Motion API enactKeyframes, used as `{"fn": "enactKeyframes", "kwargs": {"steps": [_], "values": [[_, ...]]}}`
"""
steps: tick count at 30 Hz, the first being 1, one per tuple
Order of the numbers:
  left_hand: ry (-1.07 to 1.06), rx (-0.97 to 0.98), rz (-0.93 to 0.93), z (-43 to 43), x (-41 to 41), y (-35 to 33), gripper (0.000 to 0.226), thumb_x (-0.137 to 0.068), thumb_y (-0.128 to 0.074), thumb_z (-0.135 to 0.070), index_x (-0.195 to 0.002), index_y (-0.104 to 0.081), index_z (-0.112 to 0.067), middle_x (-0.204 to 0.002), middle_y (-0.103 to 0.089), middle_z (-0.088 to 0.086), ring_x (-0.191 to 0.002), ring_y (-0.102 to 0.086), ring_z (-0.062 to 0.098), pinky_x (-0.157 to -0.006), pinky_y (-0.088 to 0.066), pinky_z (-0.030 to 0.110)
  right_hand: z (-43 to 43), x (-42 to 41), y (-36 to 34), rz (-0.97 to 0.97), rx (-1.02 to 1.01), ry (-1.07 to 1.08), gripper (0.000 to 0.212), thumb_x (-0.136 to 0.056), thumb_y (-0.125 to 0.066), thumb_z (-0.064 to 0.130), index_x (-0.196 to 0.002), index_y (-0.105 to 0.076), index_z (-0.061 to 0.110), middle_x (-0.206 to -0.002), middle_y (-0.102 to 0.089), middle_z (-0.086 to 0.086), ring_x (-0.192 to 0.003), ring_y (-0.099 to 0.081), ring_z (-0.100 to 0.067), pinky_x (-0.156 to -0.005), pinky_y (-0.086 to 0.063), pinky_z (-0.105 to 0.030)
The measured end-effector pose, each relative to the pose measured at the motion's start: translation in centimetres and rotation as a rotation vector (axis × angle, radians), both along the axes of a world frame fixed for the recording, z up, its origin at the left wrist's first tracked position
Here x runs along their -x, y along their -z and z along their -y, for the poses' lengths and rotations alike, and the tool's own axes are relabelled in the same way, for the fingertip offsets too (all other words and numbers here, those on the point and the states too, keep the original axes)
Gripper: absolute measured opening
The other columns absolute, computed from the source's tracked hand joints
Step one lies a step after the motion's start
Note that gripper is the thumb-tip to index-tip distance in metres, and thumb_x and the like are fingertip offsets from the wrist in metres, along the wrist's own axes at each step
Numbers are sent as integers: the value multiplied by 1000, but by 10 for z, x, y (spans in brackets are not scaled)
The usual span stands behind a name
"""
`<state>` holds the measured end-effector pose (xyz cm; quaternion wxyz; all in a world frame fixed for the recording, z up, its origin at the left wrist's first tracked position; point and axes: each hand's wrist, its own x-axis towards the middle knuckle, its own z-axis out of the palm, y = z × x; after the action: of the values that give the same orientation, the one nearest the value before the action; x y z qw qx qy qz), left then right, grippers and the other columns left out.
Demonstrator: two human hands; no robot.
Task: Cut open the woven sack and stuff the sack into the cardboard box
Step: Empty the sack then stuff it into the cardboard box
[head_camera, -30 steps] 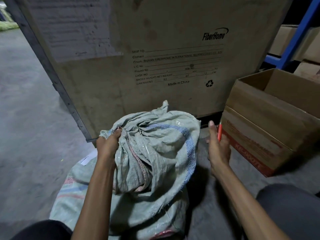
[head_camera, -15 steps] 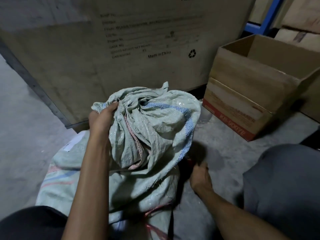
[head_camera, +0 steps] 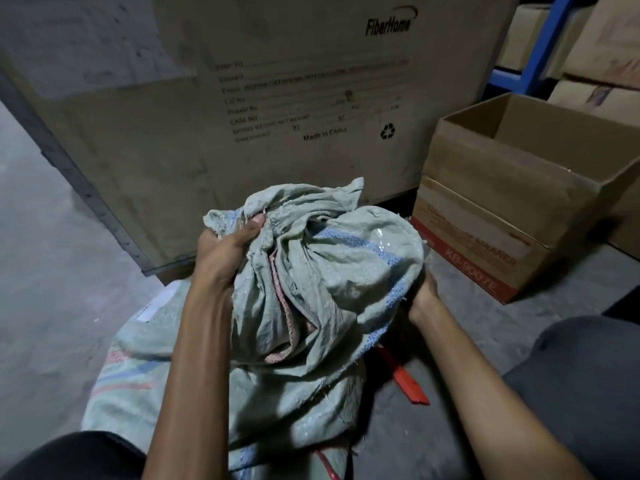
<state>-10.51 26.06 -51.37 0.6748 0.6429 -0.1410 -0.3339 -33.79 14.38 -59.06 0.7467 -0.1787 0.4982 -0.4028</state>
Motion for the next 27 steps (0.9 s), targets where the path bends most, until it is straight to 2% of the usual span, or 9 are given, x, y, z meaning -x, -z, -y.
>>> {"fn": "enactKeyframes", "kwargs": {"steps": [4,7,10,13,17,20,22,24,27], "values": [[63,56,43,6,9,-22,89,-60,-91,-41,-134,-58,-4,-119,-74,15,-98,-76,25,-85,-62,38,-3,7,-79,-75,264,-256,33,-105,-35,12,-79,-53,19,-83,-59,-3,-67,-60,-10,-45,-51,-14],[72,-147,308,3,31,-40,77,-58,-91,-53,-116,-64,-10,-104,-76,2,-90,-74,17,-70,-59,28,-10,0,-125,181,357,-433,10,-72,-68,17,-65,-75,14,-72,-73,-5,-57,-71,-7,-51,-56,-16],[-158,-432,790,-3,42,-53,121,-53,-94,-49,-148,-29,-12,-146,-43,14,-134,-43,33,-106,-43,44,-11,-21,-155,150,501,-609,14,-78,-72,15,-87,-80,9,-91,-79,-10,-79,-76,-17,-67,-61,-26],[51,-37,1047,-6,41,-64,86,-67,-82,-19,-143,-42,-18,-139,-53,1,-126,-51,21,-108,-46,41,-10,-34,-155,-194,728,-536,21,-84,-75,27,-96,-77,9,-93,-80,-6,-82,-76,-20,-68,-60,-27],[421,207,765,-10,46,-66,34,-90,-60,-28,-123,-60,-17,-115,-73,-1,-110,-69,17,-94,-55,39,-13,-40,-156,-389,916,-584,31,-83,-71,48,-82,-75,18,-78,-78,13,-76,-73,1,-71,-59,-19],[82,81,996,-4,41,-54,30,-98,-56,-37,-101,-67,-10,-89,-75,1,-87,-70,22,-73,-54,37,-6,-36,-147,-445,1020,-699,27,-84,-73,40,-93,-76,15,-100,-79,-5,-98,-73,-18,-92,-58,-39],[-301,-17,866,-11,11,-47,29,-101,-56,-32,-104,-72,-9,-91,-73,3,-87,-68,26,-69,-45,32,11,-21,-144,-398,1028,-542,7,-86,-73,19,-93,-74,18,-99,-78,-4,-96,-73,-17,-96,-55,-42],[-553,-71,515,-31,-41,-44,36,-101,-58,-33,-109,-73,-1,-94,-70,16,-89,-64,25,-69,-43,33,30,2,-146,-311,934,-297,12,-87,-71,9,-92,-70,19,-84,-77,9,-79,-72,-6,-83,-58,-31],[-425,36,153,-49,-68,-43,36,-100,-59,-40,-87,-67,-8,-65,-69,6,-60,-64,20,-52,-50,24,37,24,-147,-273,829,-222,4,-91,-65,10,-94,-68,13,-67,-76,14,-58,-69,3,-55,-54,-14]]}}
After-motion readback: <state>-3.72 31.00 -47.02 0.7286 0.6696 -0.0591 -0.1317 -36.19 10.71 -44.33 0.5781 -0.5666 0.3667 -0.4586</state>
